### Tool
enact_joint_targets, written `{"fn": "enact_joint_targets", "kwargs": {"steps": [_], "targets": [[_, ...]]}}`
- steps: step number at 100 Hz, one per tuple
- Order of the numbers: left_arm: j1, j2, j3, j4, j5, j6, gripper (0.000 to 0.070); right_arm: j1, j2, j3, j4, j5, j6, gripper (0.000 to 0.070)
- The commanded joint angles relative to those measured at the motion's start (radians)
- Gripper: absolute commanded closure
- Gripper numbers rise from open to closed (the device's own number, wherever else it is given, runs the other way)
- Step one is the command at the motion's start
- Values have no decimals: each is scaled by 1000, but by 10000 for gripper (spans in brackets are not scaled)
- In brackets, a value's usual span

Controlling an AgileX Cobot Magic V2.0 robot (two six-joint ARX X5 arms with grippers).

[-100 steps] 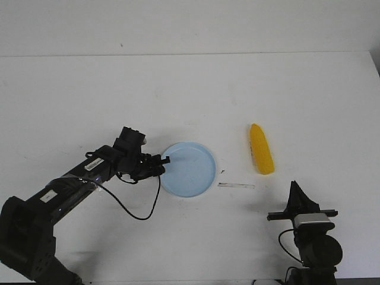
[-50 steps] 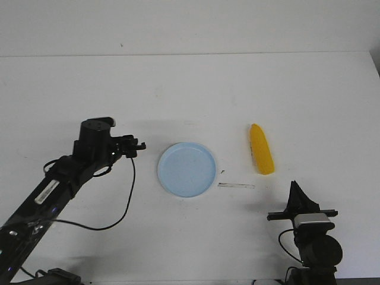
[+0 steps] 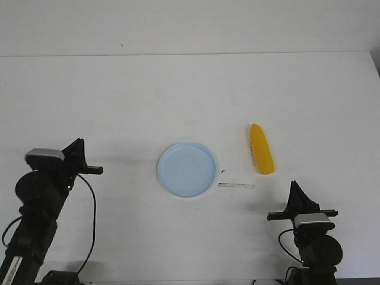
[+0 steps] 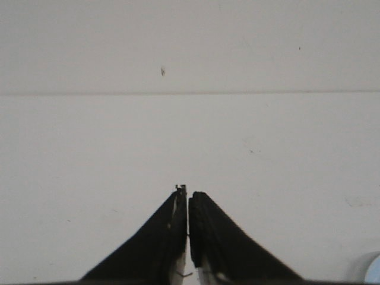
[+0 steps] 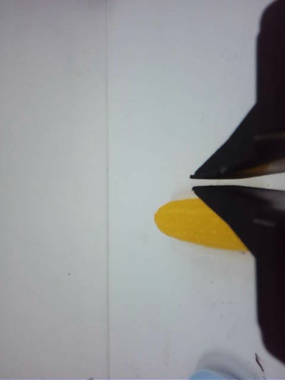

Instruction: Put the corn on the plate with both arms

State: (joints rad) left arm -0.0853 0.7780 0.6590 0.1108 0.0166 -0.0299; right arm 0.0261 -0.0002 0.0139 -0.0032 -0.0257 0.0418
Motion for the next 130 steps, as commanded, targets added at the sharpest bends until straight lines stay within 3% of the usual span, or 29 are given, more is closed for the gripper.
{"fn": "enact_joint_targets", "kwargs": {"steps": [1,35,59,130], "targets": [[13,-62,-33,20,-13,65,700,3,2,-1,11,0,6,683],[54,-457,-299,20,-14,63,699,3,2,-1,11,0,6,683],[54,-650,-322,-39,-21,64,699,3,2,-1,11,0,6,683],[54,-694,-322,-87,-20,64,699,3,2,-1,11,-1,6,683]]}}
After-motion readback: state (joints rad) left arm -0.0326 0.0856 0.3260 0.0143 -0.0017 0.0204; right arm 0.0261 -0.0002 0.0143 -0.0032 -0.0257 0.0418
